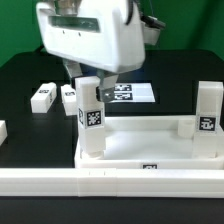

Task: Assemble desk

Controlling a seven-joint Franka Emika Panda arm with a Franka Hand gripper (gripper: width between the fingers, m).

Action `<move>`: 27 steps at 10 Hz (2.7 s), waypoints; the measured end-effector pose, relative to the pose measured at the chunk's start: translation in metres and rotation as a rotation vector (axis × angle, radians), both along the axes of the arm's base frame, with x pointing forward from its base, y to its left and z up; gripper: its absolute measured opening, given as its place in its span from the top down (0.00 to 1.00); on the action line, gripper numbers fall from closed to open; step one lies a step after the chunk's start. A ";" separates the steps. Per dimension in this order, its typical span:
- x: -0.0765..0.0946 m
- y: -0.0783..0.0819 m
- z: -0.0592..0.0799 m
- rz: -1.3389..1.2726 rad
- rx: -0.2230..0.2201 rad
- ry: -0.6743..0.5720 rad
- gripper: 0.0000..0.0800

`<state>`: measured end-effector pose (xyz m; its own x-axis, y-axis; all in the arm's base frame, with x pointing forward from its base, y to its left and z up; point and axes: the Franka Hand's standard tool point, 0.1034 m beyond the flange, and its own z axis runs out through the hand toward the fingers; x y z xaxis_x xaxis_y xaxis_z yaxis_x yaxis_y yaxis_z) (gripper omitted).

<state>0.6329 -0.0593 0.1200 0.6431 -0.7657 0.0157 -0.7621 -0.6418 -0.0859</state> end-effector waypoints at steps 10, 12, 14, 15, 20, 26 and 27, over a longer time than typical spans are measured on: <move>0.005 0.001 0.000 0.861 -0.095 -0.014 0.19; 0.003 -0.001 -0.002 0.976 -0.101 -0.014 0.19; 0.002 -0.002 -0.003 1.023 -0.103 -0.015 0.36; 0.002 -0.002 -0.003 1.023 -0.103 -0.015 0.36; 0.002 -0.001 -0.003 0.921 -0.093 -0.012 0.64; 0.001 -0.006 -0.004 0.239 -0.023 -0.017 0.64; 0.001 -0.006 -0.004 0.169 -0.017 -0.014 0.64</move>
Offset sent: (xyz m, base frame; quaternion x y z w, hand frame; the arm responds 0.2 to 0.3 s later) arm 0.0109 -0.0011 -0.0011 -0.0258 0.0055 -0.2154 0.9762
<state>0.6343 -0.0652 0.1156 0.7623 -0.6462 0.0377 -0.6419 -0.7622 -0.0840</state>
